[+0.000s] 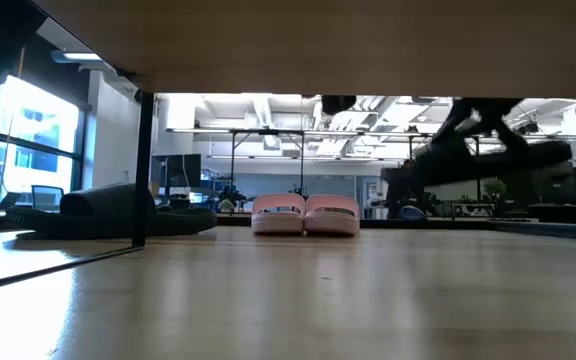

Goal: Pick and place slides into the shelf
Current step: Put the black slipper on the shelf

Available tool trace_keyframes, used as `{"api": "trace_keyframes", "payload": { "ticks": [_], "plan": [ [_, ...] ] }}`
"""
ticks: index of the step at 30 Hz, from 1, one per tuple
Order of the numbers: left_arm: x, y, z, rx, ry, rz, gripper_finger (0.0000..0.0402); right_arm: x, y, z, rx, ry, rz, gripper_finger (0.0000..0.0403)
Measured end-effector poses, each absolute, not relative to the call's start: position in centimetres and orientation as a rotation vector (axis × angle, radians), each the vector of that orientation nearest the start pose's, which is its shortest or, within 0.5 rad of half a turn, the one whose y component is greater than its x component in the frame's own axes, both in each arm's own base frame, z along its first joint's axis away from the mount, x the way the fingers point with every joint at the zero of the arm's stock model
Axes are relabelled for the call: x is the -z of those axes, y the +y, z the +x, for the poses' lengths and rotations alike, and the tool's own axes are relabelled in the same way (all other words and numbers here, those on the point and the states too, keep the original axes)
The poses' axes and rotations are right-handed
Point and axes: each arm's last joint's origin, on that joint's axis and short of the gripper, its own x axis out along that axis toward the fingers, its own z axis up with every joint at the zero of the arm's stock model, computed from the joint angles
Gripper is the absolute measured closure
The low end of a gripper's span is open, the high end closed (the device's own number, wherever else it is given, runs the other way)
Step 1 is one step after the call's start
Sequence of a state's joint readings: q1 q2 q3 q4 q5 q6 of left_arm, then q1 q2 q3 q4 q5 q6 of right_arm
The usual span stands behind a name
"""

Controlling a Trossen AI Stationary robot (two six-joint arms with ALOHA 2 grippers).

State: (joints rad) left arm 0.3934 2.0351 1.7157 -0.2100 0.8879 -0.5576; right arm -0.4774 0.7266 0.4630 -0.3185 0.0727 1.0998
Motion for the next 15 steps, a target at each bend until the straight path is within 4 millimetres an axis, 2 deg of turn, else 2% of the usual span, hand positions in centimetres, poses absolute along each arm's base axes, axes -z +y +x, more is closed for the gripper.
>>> {"api": "trace_keyframes", "payload": {
  "ticks": [8,15],
  "plan": [
    [-31.4,18.3,41.0,0.237,0.445,-0.809,0.0401,-29.2,-6.3,11.1,0.821,0.142,1.021,0.0402],
    [-32.6,21.2,39.6,0.120,0.344,-0.798,0.0401,-35.1,-5.6,9.9,0.748,0.017,0.954,0.0402]
  ]
}}
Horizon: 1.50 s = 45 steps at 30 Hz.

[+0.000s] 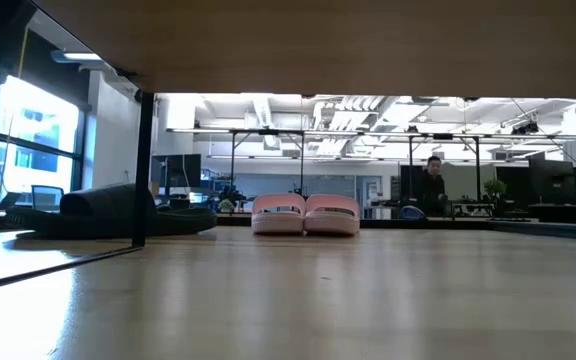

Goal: Pick and place slides into the shelf
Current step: Put the black slipper on the shelf

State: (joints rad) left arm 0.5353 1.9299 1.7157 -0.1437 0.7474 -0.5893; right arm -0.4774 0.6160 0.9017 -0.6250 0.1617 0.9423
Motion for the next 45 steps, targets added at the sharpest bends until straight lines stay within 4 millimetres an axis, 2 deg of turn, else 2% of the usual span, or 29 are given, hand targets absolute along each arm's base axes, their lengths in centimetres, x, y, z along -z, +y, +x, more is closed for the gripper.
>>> {"api": "trace_keyframes", "payload": {
  "ticks": [4,7,17,23,33,39,45],
  "plan": [
    [-33.1,22.7,39.0,0.061,0.271,-0.774,0.0400,-37.1,-5.5,9.5,0.739,-0.027,0.922,0.0402],
    [-33.7,23.6,38.7,0.044,0.215,-0.807,0.0385,-37.8,-5.6,9.7,0.726,-0.032,0.919,0.0403],
    [-34.1,23.9,38.6,0.040,0.183,-0.960,0.0243,-37.6,-6.5,12.0,0.668,0.043,0.899,0.0403],
    [-33.4,24.0,38.5,-0.042,0.213,-1.010,0.0193,-37.9,-6.7,12.5,0.615,0.028,0.894,0.0403],
    [-33.6,24.2,38.6,-0.086,0.169,-1.007,0.0177,-37.5,-7.0,13.5,0.591,0.071,0.914,0.0403],
    [-32.4,24.5,39.2,-0.077,0.196,-1.040,0.0177,-37.3,-7.3,14.9,0.553,0.087,0.910,0.0403],
    [-32.2,24.6,39.3,-0.090,0.194,-1.049,0.0177,-36.8,-7.2,15.9,0.547,0.129,0.929,0.0403]
  ]
}}
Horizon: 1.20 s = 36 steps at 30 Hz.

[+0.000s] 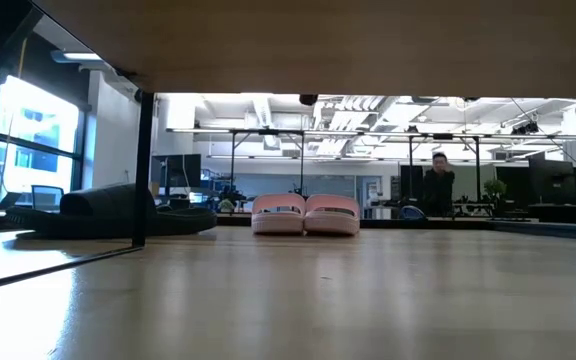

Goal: Pick and place slides into the shelf
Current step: Put the black slipper on the shelf

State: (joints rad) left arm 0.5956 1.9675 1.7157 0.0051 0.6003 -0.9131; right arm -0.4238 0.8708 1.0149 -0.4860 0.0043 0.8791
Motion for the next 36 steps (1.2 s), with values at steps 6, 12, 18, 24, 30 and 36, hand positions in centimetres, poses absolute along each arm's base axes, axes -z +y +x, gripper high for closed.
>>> {"api": "trace_keyframes", "payload": {
  "ticks": [6,12,18,24,30,36],
  "plan": [
    [-32.18,24.63,39.25,-0.099,0.190,-1.062,0.0183,-36.78,-7.09,16.08,0.567,0.117,0.920,0.0403],
    [-32.16,24.64,39.25,-0.105,0.190,-1.083,0.0256,-36.95,-7.11,16.11,0.563,0.098,0.918,0.0403],
    [-32.13,24.57,39.22,-0.084,0.203,-1.088,0.0358,-37.07,-7.14,16.13,0.560,0.084,0.918,0.0403],
    [-32.14,24.57,39.22,-0.083,0.203,-1.080,0.0372,-37.08,-7.13,16.12,0.560,0.083,0.917,0.0402],
    [-32.16,24.56,39.24,-0.080,0.202,-1.080,0.0371,-37.10,-7.02,16.00,0.543,0.093,0.918,0.0377],
    [-32.15,24.55,39.24,-0.077,0.204,-1.080,0.0372,-36.95,-6.55,15.20,0.514,0.147,0.915,0.0322]
  ]
}}
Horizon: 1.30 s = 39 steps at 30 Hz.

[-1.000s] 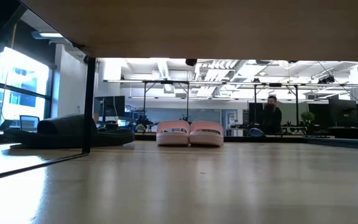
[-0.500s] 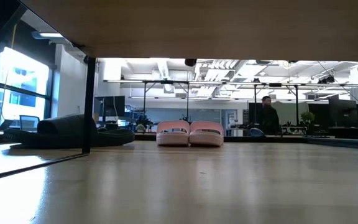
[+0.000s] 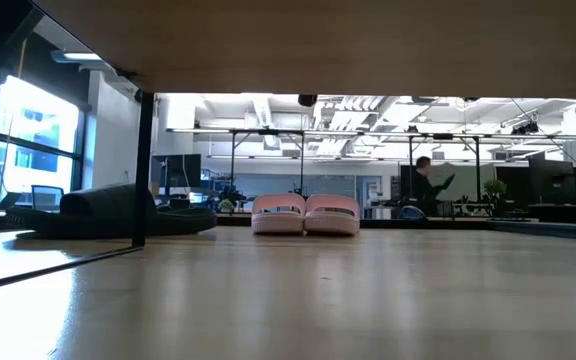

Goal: Pick and place slides into the shelf
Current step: Put the black slipper on the shelf

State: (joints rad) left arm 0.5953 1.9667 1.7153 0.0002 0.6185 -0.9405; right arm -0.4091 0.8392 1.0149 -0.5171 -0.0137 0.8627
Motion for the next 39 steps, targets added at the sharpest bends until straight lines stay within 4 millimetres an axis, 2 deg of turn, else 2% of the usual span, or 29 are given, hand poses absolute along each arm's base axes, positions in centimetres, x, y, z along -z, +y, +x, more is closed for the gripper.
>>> {"api": "trace_keyframes", "payload": {
  "ticks": [5,11,19,25,32,36,39],
  "plan": [
    [-32.2,24.5,39.2,-0.074,0.204,-1.080,0.0372,-36.7,-6.3,14.5,0.550,0.183,0.892,0.0268],
    [-32.2,24.5,39.2,-0.055,0.213,-1.090,0.0372,-37.2,-5.8,13.3,0.530,0.145,0.899,0.0215],
    [-32.2,24.2,39.2,0.050,0.266,-1.157,0.0372,-37.7,-3.9,9.3,0.471,0.125,0.970,0.0206],
    [-33.2,24.0,38.2,0.167,0.312,-1.181,0.0372,-38.8,-2.1,5.5,0.351,-0.025,0.967,0.0206],
    [-37.2,24.3,34.3,0.247,0.303,-1.142,0.0372,-39.2,-0.5,1.5,0.336,-0.196,0.900,0.0206],
    [-40.0,23.8,31.2,0.343,0.320,-1.125,0.0372,-39.1,-0.2,0.6,0.324,-0.217,0.894,0.0206],
    [-41.4,23.3,29.5,0.441,0.347,-1.090,0.0372,-39.0,-0.1,0.6,0.329,-0.207,0.894,0.0206]
  ]
}}
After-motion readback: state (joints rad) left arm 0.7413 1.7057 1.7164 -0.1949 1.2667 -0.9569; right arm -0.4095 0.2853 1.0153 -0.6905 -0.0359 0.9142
